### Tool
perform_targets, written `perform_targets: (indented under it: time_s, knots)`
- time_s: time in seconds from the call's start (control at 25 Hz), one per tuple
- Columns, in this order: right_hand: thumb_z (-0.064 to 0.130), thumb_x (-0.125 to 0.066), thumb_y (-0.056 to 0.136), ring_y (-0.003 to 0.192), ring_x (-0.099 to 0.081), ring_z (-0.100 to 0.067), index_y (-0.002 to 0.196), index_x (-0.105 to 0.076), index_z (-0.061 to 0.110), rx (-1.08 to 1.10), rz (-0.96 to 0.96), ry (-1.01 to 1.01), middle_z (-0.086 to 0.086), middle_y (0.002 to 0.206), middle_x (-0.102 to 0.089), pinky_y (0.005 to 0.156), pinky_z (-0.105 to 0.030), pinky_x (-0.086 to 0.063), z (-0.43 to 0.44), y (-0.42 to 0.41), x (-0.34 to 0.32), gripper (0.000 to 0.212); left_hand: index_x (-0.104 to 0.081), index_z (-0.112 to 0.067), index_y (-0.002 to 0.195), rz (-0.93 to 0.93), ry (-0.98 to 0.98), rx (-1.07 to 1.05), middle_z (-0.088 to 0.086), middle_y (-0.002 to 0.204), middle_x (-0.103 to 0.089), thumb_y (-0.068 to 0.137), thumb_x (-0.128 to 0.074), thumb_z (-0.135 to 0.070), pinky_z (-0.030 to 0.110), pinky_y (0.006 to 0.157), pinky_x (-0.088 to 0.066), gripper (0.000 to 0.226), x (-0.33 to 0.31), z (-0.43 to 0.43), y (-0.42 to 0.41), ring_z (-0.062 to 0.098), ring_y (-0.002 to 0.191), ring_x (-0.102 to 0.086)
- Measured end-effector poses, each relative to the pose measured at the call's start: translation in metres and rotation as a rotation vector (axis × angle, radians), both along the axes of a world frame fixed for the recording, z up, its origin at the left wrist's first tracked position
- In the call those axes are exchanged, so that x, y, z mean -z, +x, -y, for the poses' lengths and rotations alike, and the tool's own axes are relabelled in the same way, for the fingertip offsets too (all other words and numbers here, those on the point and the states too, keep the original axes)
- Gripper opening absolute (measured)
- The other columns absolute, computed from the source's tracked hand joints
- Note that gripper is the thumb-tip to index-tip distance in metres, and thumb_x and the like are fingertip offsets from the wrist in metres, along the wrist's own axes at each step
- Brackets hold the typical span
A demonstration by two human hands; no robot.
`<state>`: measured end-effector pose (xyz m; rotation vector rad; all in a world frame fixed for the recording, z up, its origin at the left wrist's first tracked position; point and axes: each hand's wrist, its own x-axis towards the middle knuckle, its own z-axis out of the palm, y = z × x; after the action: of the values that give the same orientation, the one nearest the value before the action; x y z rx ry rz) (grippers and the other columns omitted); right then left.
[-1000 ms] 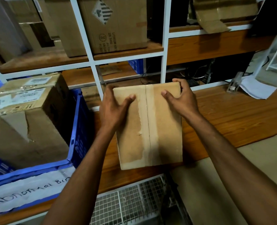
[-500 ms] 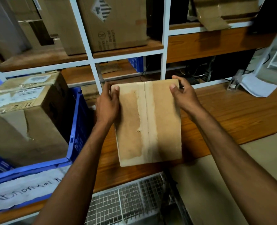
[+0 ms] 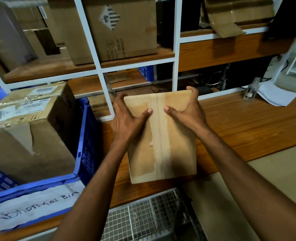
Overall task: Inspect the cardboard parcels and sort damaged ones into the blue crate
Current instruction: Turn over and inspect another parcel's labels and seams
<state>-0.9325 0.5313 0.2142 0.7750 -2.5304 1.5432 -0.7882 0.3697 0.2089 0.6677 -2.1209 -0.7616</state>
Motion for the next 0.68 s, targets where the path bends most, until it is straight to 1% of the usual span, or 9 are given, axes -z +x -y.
perform_targets:
  time_s: [0.04, 0.12, 0.2, 0.28, 0.36, 0.48, 0.56, 0.6, 0.68]
  knots:
    - [0.055, -0.085, 0.074, 0.114, -0.059, -0.022, 0.151, -0.023, 0.036, 0.029, -0.009, 0.007, 0.002, 0.131, -0.055, 0.091, -0.043, -0.053, 0.003, 0.000, -0.002, 0.101, -0.021, -0.029, 0.152, 0.019, -0.013, -0.016, 0.004, 0.153, -0.035, 0.075, -0.078, -0.070, 0.036, 0.087, -0.042, 0.105, 0.001, 0.000, -0.002, 0.019, 0.121, -0.046]
    - [0.055, -0.087, 0.072, 0.113, -0.057, -0.021, 0.153, -0.021, 0.034, 0.033, -0.003, 0.027, -0.002, 0.138, -0.054, 0.090, -0.040, -0.051, 0.008, 0.001, -0.001, 0.106, -0.018, -0.025, 0.155, 0.045, -0.009, -0.036, 0.007, 0.156, -0.028, 0.072, -0.079, -0.072, 0.035, 0.089, -0.040, 0.113, 0.006, 0.001, -0.004, 0.028, 0.131, -0.047]
    - [0.050, -0.091, 0.069, 0.113, -0.052, -0.018, 0.154, -0.016, 0.033, -0.030, 0.002, 0.059, -0.003, 0.141, -0.050, 0.087, -0.038, -0.047, 0.007, 0.001, 0.000, 0.114, -0.018, -0.023, 0.154, 0.052, -0.045, -0.027, 0.008, 0.157, -0.026, 0.071, -0.079, -0.073, 0.035, 0.088, -0.041, 0.115, 0.005, -0.002, -0.003, 0.033, 0.133, -0.047]
    - [0.045, -0.094, 0.067, 0.112, -0.051, -0.017, 0.154, -0.019, 0.032, -0.010, -0.006, 0.055, -0.003, 0.138, -0.051, 0.086, -0.037, -0.048, 0.005, -0.003, -0.004, 0.116, -0.020, -0.020, 0.154, 0.093, -0.061, -0.072, 0.009, 0.156, -0.026, 0.073, -0.080, -0.069, 0.034, 0.087, -0.041, 0.112, 0.000, 0.000, -0.007, 0.033, 0.132, -0.047]
    - [0.041, -0.094, 0.068, 0.112, -0.051, -0.017, 0.154, -0.019, 0.033, -0.034, 0.023, 0.033, 0.002, 0.130, -0.051, 0.088, -0.039, -0.050, -0.001, -0.003, -0.002, 0.115, -0.023, -0.020, 0.153, 0.105, -0.024, -0.063, 0.009, 0.156, -0.028, 0.077, -0.081, -0.063, 0.032, 0.086, -0.040, 0.106, -0.001, 0.001, -0.003, 0.029, 0.129, -0.048]
    - [0.034, -0.092, 0.073, 0.115, -0.051, -0.015, 0.158, -0.013, 0.038, -0.127, 0.017, 0.009, 0.008, 0.129, -0.046, 0.089, -0.039, -0.050, -0.011, -0.002, 0.003, 0.116, -0.028, -0.028, 0.151, 0.011, -0.036, 0.051, 0.003, 0.152, -0.038, 0.083, -0.080, -0.053, 0.030, 0.083, -0.042, 0.089, 0.002, 0.004, 0.014, 0.014, 0.122, -0.045]
    - [0.034, -0.088, 0.078, 0.117, -0.051, -0.013, 0.159, -0.013, 0.038, -0.143, 0.044, -0.016, 0.007, 0.134, -0.049, 0.090, -0.038, -0.049, -0.017, -0.006, 0.009, 0.111, -0.037, -0.032, 0.148, -0.033, 0.043, 0.076, 0.001, 0.148, -0.047, 0.090, -0.077, -0.043, 0.033, 0.089, -0.046, 0.071, 0.004, 0.013, 0.023, 0.012, 0.122, -0.046]
    - [0.035, -0.085, 0.082, 0.118, -0.052, -0.013, 0.159, -0.016, 0.036, -0.150, 0.063, -0.031, 0.007, 0.134, -0.051, 0.093, -0.039, -0.050, -0.018, -0.007, 0.012, 0.104, -0.040, -0.034, 0.146, -0.052, 0.080, 0.091, 0.001, 0.146, -0.050, 0.093, -0.074, -0.041, 0.037, 0.092, -0.050, 0.064, 0.002, 0.016, 0.026, 0.014, 0.123, -0.050]
    - [0.036, -0.080, 0.087, 0.117, -0.056, -0.014, 0.152, -0.033, 0.031, -0.119, 0.069, -0.048, 0.009, 0.128, -0.056, 0.098, -0.044, -0.053, -0.018, -0.007, 0.012, 0.080, -0.041, -0.038, 0.144, -0.056, 0.057, 0.101, 0.002, 0.144, -0.054, 0.096, -0.070, -0.043, 0.043, 0.094, -0.055, 0.056, 0.000, 0.019, 0.026, 0.021, 0.125, -0.056]
